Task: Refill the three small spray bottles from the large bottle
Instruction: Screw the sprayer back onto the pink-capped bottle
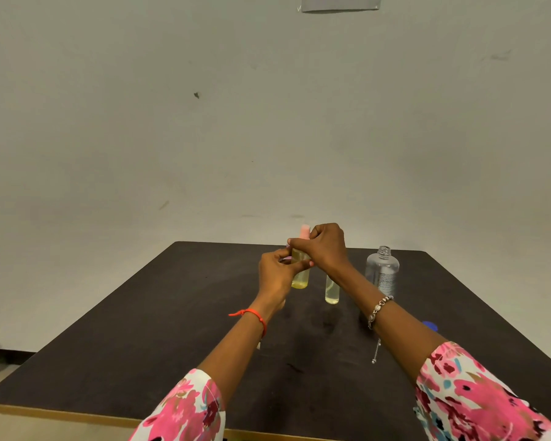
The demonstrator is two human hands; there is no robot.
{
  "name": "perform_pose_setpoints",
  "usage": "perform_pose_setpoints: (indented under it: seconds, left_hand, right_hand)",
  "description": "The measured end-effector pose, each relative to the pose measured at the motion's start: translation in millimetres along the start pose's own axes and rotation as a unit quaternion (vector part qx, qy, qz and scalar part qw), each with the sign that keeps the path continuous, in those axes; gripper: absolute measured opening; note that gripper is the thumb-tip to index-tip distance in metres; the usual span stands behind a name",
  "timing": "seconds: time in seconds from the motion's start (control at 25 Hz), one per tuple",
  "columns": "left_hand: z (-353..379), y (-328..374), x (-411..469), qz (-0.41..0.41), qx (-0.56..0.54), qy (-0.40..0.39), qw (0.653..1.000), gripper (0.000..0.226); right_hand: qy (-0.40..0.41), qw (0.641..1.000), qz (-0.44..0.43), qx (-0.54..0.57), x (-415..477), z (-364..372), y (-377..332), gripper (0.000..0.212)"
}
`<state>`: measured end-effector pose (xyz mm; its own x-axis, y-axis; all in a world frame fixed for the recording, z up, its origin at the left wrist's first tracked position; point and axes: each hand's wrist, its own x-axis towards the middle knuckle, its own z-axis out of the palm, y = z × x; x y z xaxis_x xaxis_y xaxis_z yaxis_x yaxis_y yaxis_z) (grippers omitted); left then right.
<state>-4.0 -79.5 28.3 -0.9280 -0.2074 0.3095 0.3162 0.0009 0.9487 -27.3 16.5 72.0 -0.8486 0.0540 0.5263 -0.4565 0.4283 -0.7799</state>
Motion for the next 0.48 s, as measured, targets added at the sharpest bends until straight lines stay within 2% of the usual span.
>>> perform_pose_setpoints:
  seconds: [0.08,0.2,0.32,0.48]
  left_hand:
    - [-1,-2,0,-0.002,0.007,0.003,1.000,0.033]
    - [-6,-4,0,-0.013,-0.004,0.010,1.000,0.031]
    - [-13,-8,0,-0.020,0.005,0.014,1.000,0.039]
    - [-16,-15,-1,-0.022,0.005,0.019,1.000,0.033]
  right_hand:
    - [-0.013,1.000,-0.010,-0.018,-1,2,1,0.045]
    - [-0.098,0.994,-0.020,-0.040,1,0,4,0.030]
    - [-0.165,0.985,-0.015,-0.048,2,1,10,0.034]
    - [-0.113,0.993,-0.016,-0.015,-5,13,12,0.027]
